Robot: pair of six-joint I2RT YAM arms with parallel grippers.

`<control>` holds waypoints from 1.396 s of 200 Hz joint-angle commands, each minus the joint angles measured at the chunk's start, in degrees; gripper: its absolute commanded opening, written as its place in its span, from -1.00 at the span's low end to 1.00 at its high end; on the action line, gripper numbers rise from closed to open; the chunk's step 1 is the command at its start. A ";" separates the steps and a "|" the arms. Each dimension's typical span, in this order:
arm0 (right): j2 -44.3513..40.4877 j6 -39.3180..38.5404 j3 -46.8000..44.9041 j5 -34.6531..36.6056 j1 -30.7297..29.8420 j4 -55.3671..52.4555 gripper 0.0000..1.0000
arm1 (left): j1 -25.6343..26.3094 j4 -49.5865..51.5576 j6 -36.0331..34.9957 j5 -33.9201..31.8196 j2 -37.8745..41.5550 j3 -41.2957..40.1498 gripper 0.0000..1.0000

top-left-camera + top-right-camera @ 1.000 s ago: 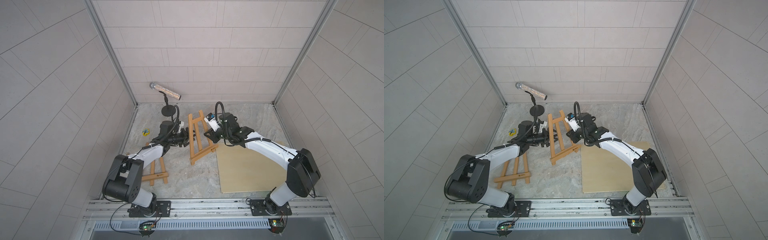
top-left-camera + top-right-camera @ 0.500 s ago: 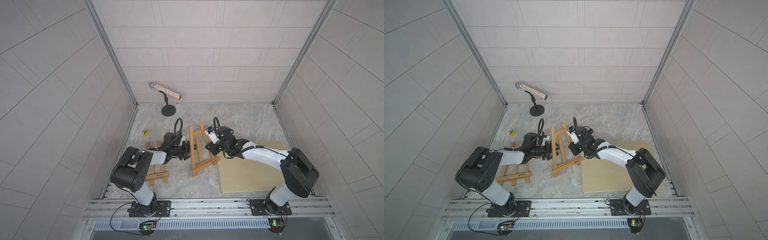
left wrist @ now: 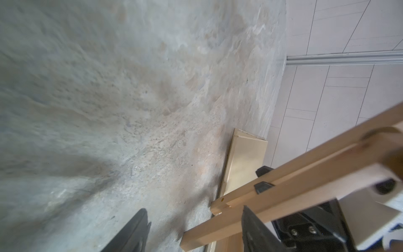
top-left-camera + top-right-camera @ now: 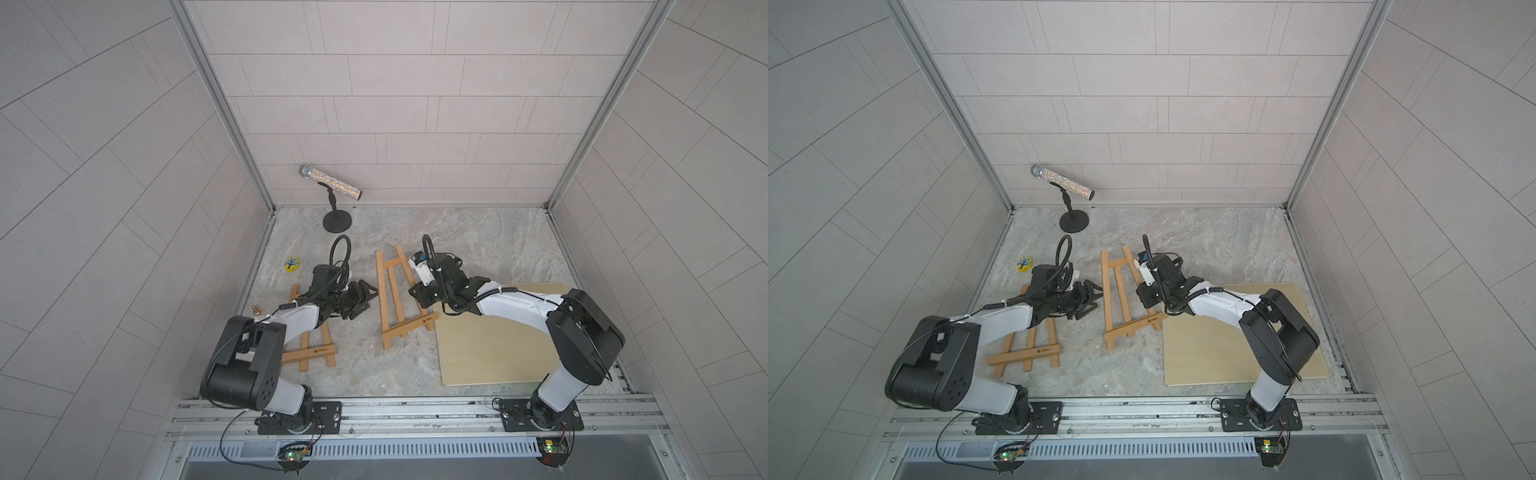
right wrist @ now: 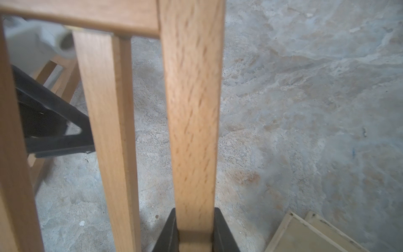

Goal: Disassemble the easel
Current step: Place the easel at the center of the board.

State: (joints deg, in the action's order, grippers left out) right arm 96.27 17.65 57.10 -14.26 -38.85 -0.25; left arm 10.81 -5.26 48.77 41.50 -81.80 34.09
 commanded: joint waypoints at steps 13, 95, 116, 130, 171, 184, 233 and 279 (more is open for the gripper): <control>3.12 2.32 3.44 -0.01 -0.61 -0.83 -0.65 | -1.14 16.46 -8.36 -8.98 4.23 2.92 0.45; 12.60 4.77 14.35 2.65 -4.44 -18.60 -0.65 | -1.14 26.88 -14.23 -16.69 9.57 8.37 0.47; 13.54 6.05 15.70 3.97 -5.67 -22.34 -0.65 | -1.13 27.31 -14.39 -17.43 10.34 8.36 0.47; 14.07 6.75 16.32 4.34 -6.36 -24.58 -0.65 | -1.12 27.74 -14.88 -18.14 10.77 8.37 0.48; 15.21 8.65 16.74 3.83 -6.79 -27.08 -0.57 | -1.14 28.02 -16.08 -19.13 10.89 8.34 0.52; 15.60 8.49 17.57 3.59 -6.76 -28.07 -0.48 | -1.14 28.02 -16.46 -19.29 10.95 8.39 0.53; 15.10 8.37 20.06 1.58 -5.90 -30.31 -0.08 | -1.13 29.89 -19.29 -21.16 10.67 10.78 0.56; 7.65 7.62 19.06 1.15 -2.20 -30.51 0.17 | -1.14 30.75 -24.99 -27.34 11.92 13.10 0.61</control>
State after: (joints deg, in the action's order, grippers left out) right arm 110.06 25.63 76.49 -13.28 -43.27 -28.99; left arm 9.98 24.14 28.36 19.31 -71.61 45.19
